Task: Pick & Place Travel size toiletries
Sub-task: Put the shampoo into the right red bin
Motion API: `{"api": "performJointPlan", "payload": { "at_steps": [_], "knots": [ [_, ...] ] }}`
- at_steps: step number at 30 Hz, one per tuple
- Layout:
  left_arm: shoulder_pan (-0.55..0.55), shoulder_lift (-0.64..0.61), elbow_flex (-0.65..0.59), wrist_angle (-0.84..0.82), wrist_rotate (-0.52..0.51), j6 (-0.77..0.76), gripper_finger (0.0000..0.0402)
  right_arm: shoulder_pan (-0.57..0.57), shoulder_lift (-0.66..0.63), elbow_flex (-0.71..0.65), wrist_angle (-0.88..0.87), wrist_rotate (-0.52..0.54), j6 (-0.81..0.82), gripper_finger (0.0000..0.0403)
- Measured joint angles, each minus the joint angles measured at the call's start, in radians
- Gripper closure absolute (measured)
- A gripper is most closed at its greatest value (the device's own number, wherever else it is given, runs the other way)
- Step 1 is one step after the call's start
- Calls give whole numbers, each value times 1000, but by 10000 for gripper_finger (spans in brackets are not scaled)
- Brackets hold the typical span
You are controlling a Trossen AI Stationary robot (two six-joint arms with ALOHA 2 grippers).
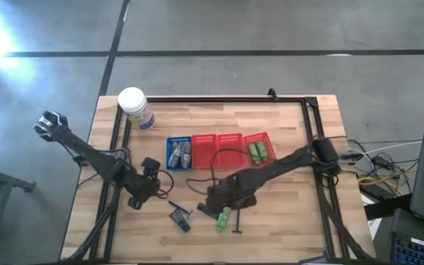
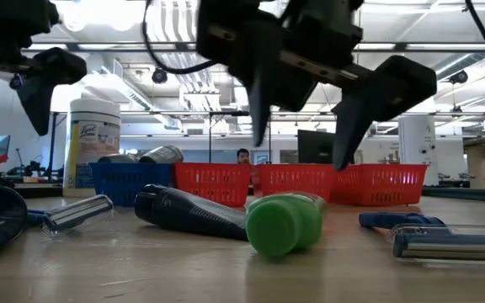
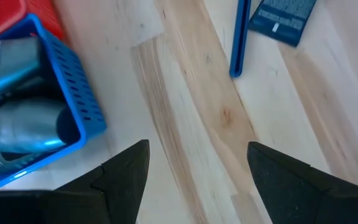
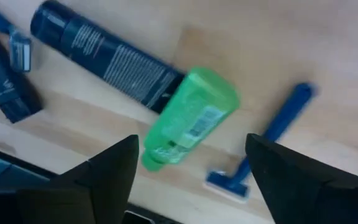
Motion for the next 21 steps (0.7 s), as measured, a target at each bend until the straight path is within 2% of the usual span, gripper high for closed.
{"api": "performJointPlan", "payload": {
  "at_steps": [6, 11, 15, 21],
  "knots": [
    [0, -35, 0, 0, -2, 4, 126, 21, 107, 87, -36, -2, 45, 83],
    [0, -43, -1, 1, -3, 5, 126, 44, 151, 110, -33, -9, 98, 83],
    [0, -44, -1, 1, -3, 5, 126, 49, 167, 114, -21, -11, 106, 116],
    [0, -44, -1, 1, -27, 3, 126, 49, 156, 108, -74, 24, 27, 209]
  ]
}}
